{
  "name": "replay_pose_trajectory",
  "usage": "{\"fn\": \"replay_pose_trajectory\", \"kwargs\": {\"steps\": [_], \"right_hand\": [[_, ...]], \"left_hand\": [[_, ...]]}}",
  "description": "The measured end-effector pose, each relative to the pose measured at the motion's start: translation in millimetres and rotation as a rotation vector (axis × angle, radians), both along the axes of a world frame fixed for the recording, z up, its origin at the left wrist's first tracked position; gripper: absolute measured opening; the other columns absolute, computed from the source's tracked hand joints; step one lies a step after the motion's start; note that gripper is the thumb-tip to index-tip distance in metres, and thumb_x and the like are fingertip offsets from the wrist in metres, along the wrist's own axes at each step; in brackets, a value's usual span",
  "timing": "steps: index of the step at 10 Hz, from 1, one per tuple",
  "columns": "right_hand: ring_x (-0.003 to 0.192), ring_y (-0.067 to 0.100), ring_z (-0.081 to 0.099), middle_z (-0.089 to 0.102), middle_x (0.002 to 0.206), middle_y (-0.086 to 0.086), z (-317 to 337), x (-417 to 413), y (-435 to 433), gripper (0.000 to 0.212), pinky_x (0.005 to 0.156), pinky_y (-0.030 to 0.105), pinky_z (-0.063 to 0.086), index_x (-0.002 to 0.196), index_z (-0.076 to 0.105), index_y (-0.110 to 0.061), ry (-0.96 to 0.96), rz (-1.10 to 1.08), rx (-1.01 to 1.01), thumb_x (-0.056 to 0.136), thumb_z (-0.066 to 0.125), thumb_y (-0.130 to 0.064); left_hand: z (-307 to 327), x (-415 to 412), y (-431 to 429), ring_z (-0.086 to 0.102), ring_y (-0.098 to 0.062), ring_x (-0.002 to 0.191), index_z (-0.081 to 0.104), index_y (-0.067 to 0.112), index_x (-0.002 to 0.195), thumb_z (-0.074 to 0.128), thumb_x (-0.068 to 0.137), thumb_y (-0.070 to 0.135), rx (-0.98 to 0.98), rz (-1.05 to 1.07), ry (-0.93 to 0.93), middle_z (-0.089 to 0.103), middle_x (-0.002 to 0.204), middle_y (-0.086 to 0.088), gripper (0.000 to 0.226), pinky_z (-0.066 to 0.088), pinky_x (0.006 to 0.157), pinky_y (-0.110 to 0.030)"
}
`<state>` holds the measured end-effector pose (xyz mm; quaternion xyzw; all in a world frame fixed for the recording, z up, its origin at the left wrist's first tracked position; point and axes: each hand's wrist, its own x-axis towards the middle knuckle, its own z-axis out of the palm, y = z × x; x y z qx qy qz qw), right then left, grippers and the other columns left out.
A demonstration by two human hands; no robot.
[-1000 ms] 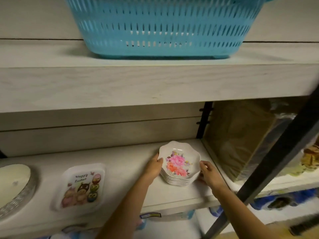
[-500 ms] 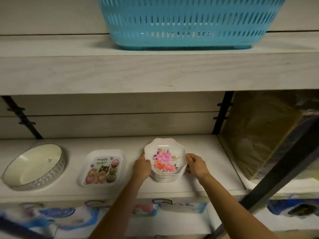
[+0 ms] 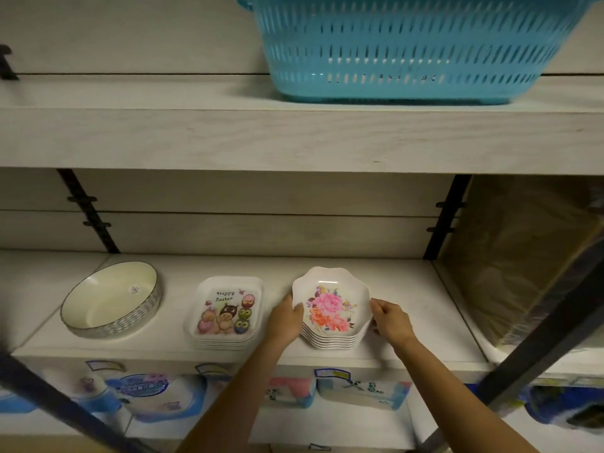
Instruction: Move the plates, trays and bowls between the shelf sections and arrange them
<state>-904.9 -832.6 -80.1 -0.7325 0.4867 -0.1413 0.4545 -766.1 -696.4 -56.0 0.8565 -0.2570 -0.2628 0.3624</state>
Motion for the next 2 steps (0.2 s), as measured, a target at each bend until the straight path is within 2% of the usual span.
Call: {"fn": "replay_pose_trajectory", "kwargs": {"steps": [1,2], "right_hand": [[0.119,0.029,0.054,0.051,0.136,0.013,11,-7,15,0.042,0.102,0.042,0.043,0.133,0.048,-0.01,-0.038,-0.036,-0.152,0.095,0.046,-0.027],[0.119,0.027,0.052,0.047,0.138,0.014,29,-11,28,0.041,0.097,0.037,0.044,0.132,0.048,-0.01,-0.156,-0.075,-0.299,0.093,0.052,-0.02]], "left_hand": [[10,7,21,0.048,-0.028,0.128,0.037,0.004,0.139,0.039,0.098,0.024,-0.091,0.02,0.011,0.05,0.14,-0.015,0.046,0.037,0.104,-0.033],[13,21,52,0.05,-0.023,0.124,0.043,0.004,0.136,0.042,0.097,0.02,-0.236,0.047,-0.021,0.054,0.134,-0.011,0.042,0.035,0.102,-0.027]]}}
